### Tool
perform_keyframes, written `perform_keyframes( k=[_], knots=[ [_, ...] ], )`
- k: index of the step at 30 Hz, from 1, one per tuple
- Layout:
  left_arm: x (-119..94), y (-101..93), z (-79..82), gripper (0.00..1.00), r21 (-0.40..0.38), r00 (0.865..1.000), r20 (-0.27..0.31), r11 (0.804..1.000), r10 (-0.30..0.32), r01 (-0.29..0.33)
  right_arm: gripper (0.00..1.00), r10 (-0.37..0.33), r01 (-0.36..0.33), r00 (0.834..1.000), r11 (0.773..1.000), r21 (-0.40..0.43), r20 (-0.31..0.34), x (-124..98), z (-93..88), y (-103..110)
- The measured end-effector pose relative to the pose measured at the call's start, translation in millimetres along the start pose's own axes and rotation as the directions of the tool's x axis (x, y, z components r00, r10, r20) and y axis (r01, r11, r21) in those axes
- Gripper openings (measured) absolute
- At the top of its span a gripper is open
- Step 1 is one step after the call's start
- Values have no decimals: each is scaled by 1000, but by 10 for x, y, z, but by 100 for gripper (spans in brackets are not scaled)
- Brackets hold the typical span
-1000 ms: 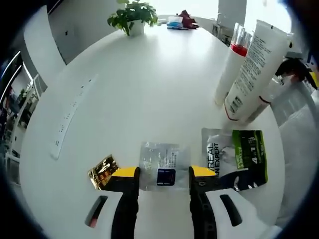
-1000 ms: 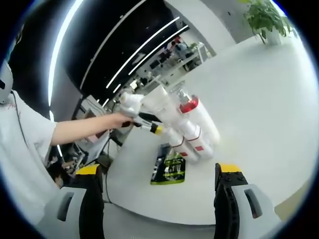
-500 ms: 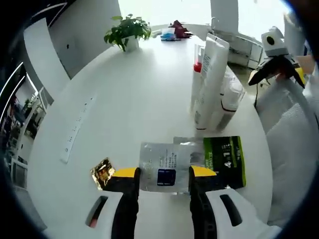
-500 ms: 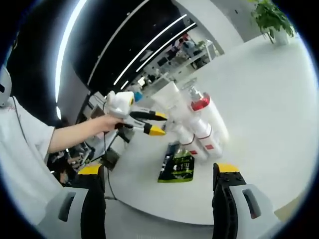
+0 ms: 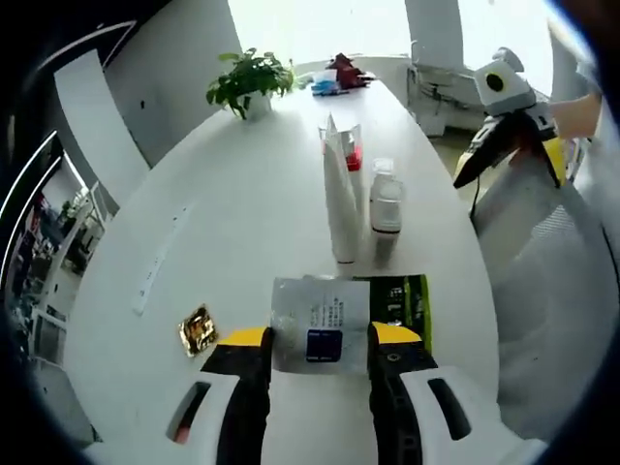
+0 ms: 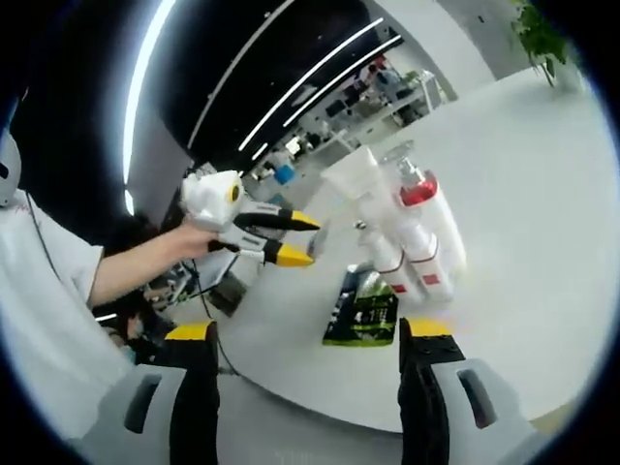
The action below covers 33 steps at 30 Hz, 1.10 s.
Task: Arrange the skincare products in the storage area until every visible bottle or jar stands upright without overlapping.
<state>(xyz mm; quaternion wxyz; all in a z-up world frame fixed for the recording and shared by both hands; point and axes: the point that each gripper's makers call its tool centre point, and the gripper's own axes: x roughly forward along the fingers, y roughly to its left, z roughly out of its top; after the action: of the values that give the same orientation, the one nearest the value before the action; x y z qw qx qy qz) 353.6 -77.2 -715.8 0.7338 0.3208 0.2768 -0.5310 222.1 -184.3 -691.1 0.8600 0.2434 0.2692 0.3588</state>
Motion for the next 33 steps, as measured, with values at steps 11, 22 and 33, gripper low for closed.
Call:
perform_keyframes(
  k=[11,22,33],
  knots=[
    [-272,-372,171,38,37,999,35,999,5,-6,66,61,-62,997,998,-21,-55,52,-52,176],
    [-561,-683,270,38,68,997,75,998,4,-9,60,147,-151,988,985,90,44,517,114,553],
    [-855,-960,346,38,107,997,82,994,17,-26,36,197,-198,980,975,99,21,757,119,776]
  ],
)
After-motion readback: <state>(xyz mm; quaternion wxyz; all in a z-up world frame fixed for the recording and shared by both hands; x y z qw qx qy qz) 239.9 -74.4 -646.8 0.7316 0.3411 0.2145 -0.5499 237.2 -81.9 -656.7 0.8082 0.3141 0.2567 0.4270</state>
